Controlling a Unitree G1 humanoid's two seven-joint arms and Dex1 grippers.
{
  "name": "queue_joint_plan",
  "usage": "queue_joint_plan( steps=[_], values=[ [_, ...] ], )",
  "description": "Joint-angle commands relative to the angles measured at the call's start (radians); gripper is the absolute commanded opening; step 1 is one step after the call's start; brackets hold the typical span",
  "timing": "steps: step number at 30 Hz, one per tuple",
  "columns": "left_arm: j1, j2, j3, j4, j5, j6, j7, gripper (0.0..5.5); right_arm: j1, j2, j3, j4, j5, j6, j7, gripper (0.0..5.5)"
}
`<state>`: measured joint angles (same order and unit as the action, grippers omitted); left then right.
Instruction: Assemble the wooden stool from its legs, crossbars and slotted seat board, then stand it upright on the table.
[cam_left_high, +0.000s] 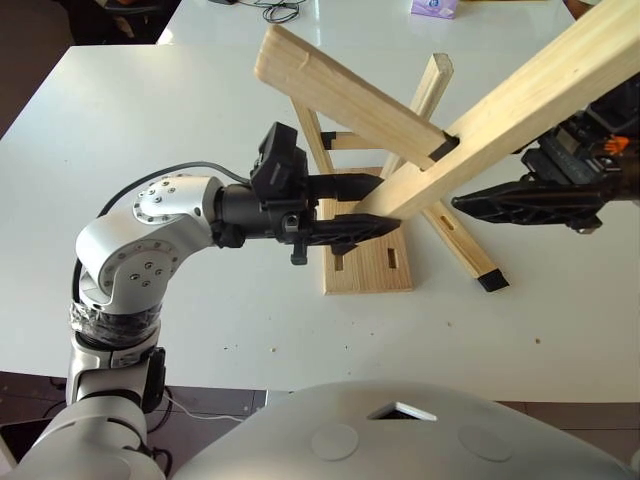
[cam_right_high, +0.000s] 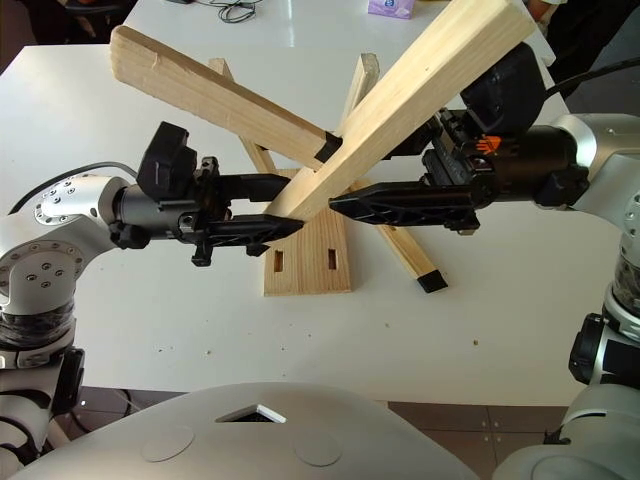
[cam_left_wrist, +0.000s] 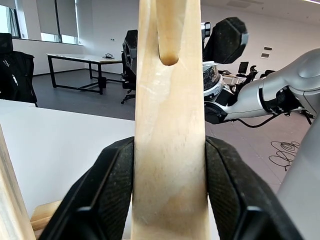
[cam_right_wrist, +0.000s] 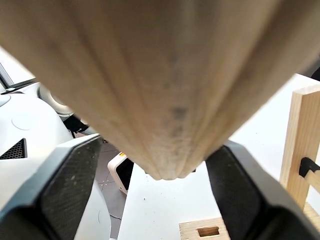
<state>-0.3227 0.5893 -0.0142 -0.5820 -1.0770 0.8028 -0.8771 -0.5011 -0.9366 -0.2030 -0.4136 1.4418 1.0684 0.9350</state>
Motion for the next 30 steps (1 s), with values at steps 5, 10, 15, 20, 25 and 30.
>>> queue_joint_plan(
  steps=[5, 10, 15, 20, 25, 30],
  values=[
    [0.013, 0.039, 0.014, -0.012, -0.047, 0.023, -0.023, 2.01, -0.006, -0.004, -0.017, -0.011, -0.022, -0.016, 0.014, 2.10],
    [0.025, 0.054, 0.011, -0.004, -0.032, 0.016, -0.042, 2.01, 0.003, -0.007, -0.023, -0.023, -0.027, -0.018, 0.019, 2.05],
    [0.027, 0.055, 0.007, 0.002, -0.021, 0.012, -0.046, 2.01, 0.025, -0.013, -0.021, -0.034, -0.051, -0.026, 0.028, 2.05],
    [0.017, 0.067, 0.003, 0.020, -0.023, 0.041, -0.033, 2.01, 0.056, -0.015, -0.009, -0.055, -0.099, -0.052, 0.035, 2.04],
    [0.049, 0.111, -0.089, 0.046, 0.181, -0.035, -0.071, 2.98, 0.070, -0.004, -0.024, -0.054, -0.151, -0.088, 0.021, 2.01],
    [0.102, 0.154, -0.176, 0.108, 0.414, -0.189, -0.122, 3.70, 0.077, -0.022, -0.036, -0.024, -0.247, -0.140, 0.034, 2.01]
  ],
)
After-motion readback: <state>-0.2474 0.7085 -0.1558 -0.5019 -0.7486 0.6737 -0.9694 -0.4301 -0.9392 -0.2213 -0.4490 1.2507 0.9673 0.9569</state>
